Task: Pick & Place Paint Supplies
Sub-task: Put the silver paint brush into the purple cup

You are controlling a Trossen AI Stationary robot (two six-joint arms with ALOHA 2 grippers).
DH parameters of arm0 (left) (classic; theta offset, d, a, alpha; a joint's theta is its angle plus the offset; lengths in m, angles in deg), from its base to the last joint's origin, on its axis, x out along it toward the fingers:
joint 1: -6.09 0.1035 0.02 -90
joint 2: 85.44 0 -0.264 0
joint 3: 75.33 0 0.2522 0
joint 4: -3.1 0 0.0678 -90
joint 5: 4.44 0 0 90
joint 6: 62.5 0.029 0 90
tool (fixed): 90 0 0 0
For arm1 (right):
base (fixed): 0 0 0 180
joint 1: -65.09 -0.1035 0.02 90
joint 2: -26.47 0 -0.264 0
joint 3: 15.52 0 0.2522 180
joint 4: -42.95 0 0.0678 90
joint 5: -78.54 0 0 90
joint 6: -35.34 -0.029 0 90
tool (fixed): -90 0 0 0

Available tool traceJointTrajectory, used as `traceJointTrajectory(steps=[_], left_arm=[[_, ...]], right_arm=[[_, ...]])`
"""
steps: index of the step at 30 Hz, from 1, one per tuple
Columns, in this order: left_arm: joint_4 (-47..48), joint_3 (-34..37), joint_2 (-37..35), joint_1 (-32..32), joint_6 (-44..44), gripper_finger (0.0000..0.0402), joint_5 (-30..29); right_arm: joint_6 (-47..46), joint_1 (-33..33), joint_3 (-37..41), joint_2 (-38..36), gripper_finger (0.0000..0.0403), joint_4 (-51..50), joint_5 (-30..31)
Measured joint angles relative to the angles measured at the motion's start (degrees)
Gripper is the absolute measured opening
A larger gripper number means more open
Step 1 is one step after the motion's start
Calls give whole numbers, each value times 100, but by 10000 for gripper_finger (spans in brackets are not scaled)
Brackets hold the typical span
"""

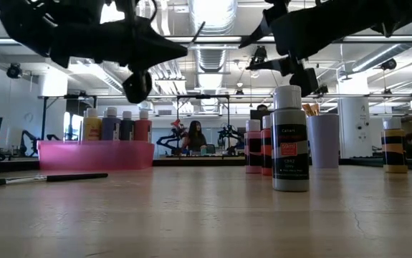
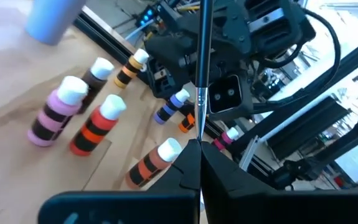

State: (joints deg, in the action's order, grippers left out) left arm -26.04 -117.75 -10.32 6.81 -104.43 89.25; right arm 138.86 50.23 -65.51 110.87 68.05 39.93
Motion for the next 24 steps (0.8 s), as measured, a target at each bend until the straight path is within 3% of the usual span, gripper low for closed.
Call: traceJointTrajectory(steps=[7,24], left_arm=[[13,-655,666,167,-19,0,482],[171,-1832,1655,366,-144,0,1214]], right_arm=[[980,-258,0,98,192,506,106],[1323,-542,-211,83,175,695,85]])
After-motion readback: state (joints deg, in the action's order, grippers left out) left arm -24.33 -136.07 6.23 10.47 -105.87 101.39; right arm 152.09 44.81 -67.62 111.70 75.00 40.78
